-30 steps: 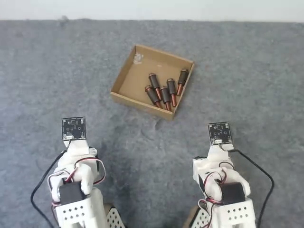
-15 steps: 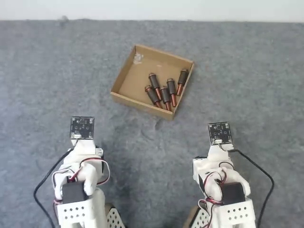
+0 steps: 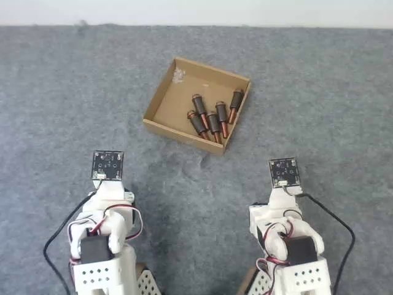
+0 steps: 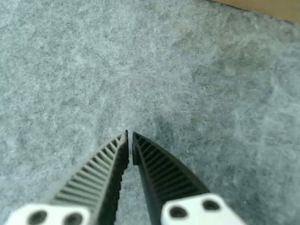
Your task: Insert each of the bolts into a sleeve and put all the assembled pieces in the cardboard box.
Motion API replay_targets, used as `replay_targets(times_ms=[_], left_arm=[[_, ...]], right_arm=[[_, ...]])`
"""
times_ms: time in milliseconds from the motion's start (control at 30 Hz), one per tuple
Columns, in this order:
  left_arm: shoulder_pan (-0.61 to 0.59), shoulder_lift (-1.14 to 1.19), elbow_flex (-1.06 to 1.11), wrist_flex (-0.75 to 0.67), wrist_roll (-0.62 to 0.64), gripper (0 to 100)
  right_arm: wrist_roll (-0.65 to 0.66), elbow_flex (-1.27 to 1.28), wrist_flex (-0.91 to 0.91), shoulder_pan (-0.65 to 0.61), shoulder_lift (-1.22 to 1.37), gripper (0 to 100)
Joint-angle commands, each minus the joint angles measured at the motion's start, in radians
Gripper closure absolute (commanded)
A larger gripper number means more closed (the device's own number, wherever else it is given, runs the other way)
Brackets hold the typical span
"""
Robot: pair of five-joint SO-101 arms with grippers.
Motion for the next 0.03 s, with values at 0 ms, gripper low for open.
replay_targets(times_ms=[0], left_arm=[[0.006, -0.021, -0.007, 0.005, -0.008, 99]], right_arm=[[-0.006, 0.018, 0.004, -0.010, -0.018, 99.1]])
